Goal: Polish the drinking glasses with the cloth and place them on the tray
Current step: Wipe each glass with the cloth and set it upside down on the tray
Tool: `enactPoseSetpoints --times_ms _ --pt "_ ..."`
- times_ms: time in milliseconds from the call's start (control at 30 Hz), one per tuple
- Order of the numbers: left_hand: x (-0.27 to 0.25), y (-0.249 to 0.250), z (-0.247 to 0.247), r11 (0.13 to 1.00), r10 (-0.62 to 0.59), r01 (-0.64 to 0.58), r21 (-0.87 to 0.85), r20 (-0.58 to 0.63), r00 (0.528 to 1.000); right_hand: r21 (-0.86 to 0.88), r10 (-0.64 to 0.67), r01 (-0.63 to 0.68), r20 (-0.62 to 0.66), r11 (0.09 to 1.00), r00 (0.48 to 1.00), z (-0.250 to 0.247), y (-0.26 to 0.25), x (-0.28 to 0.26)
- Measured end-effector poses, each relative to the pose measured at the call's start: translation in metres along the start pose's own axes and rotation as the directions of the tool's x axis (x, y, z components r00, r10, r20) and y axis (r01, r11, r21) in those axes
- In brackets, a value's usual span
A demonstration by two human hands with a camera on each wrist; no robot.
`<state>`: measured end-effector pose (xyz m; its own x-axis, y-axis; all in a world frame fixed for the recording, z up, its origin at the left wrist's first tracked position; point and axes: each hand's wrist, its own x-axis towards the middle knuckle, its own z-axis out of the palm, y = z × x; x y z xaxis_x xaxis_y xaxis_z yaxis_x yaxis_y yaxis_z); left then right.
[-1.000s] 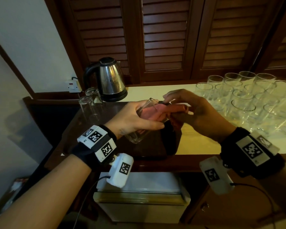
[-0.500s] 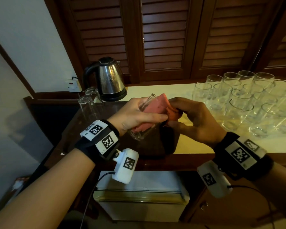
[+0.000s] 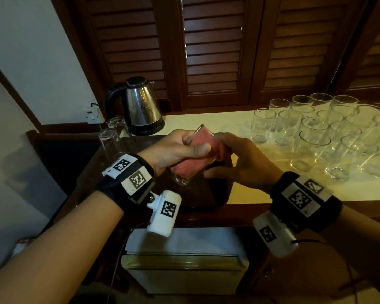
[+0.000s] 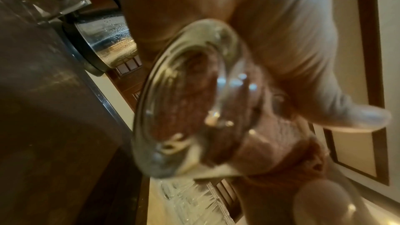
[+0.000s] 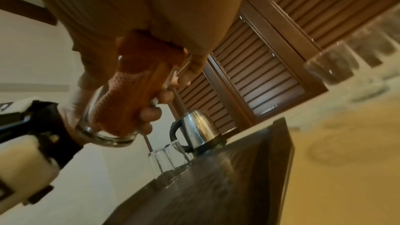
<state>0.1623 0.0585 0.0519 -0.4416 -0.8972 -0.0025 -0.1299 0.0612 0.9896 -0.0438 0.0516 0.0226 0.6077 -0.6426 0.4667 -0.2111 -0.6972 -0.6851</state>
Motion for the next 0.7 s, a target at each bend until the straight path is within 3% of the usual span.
enactPoseSetpoints --times_ms 167,333,467,600,700 --pt "0.002 -0.005 0.004 1.0 -0.025 0.025 0.004 0.022 0.999 0.335 0.118 -0.069 -0.127 0.94 0.985 0.015 0.0 0.004" --pt "-0.007 -0.015 -0.005 0.981 -0.007 0.019 -0.192 0.06 0.998 0.372 0.111 -0.023 -0.218 0.928 0.97 0.006 -0.001 0.01" --pt "-0.012 -0.014 -0.007 0.969 0.004 0.008 -0.245 0.048 0.999 0.174 0.013 0.022 -0.201 0.985 0.98 -0.006 -0.003 0.015" --pt "-0.008 -0.006 -0.013 0.993 0.117 -0.121 -0.014 -0.18 0.977 0.176 0.069 -0.043 -0.147 0.983 0.987 -0.006 -0.006 0.015" --pt "-0.007 -0.001 -0.017 0.914 0.301 -0.222 0.34 -0.2 0.932 0.439 0.206 -0.129 -0.133 0.889 0.969 -0.001 -0.008 0.02"
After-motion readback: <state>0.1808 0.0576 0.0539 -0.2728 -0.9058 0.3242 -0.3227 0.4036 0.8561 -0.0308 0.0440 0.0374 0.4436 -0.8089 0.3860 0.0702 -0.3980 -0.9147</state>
